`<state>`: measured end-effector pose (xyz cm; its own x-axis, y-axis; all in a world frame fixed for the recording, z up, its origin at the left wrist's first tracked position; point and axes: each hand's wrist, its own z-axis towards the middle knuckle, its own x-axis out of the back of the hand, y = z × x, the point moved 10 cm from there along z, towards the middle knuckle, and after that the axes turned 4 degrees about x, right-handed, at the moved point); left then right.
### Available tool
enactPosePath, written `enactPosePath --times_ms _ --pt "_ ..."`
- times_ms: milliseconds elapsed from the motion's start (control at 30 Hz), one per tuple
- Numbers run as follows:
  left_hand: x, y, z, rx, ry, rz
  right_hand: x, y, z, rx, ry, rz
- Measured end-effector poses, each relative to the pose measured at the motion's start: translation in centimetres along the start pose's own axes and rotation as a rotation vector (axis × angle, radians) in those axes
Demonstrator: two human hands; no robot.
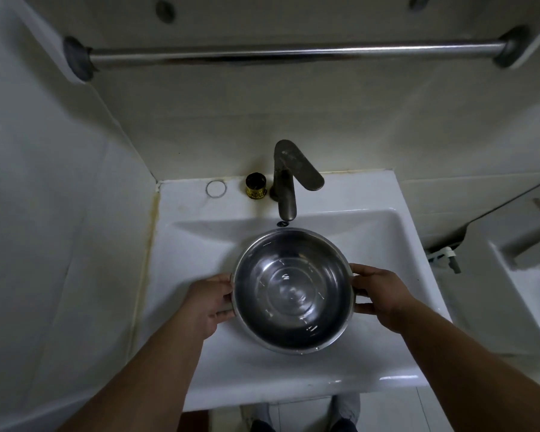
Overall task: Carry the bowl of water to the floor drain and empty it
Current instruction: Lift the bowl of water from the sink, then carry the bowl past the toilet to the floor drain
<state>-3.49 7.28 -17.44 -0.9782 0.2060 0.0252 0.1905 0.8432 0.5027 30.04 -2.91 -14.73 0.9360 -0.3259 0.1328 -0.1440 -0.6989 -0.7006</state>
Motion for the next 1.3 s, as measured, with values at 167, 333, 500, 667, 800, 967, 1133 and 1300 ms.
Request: enactPosePath --times_ms 167,333,500,667,800,967,1133,1300 --pt "-0.9 1.1 -2.6 -0.023 -0.012 0.011 1.3 -1.0 -2.2 0.017 -0.025 0.017" --pt "-2.1 2.3 -5.4 -0.058 -0.035 0.007 3.0 -1.8 -4.9 0.042 -0.016 0.034" --pt "-4.0 3.1 -7.6 -0.090 -0.061 0.029 5.3 -1.9 -7.7 0.067 0.037 0.077" --pt "-6.5 4.0 -9.3 -0.110 -0.075 0.059 8.3 -1.7 -10.1 0.084 0.088 0.144" --pt "-9.6 4.8 -10.9 -0.136 -0.111 0.110 11.2 -1.2 -12.2 0.100 0.134 0.190" --pt "-14.0 5.2 -12.9 -0.174 -0.155 0.160 15.3 -0.6 -14.8 0.117 0.194 0.229" --pt "-19.6 4.4 -15.4 -0.190 -0.172 0.168 21.2 0.0 -17.4 0.152 0.233 0.245" --pt "-25.2 2.5 -17.8 -0.176 -0.181 0.150 27.5 0.9 -18.9 0.167 0.238 0.218"
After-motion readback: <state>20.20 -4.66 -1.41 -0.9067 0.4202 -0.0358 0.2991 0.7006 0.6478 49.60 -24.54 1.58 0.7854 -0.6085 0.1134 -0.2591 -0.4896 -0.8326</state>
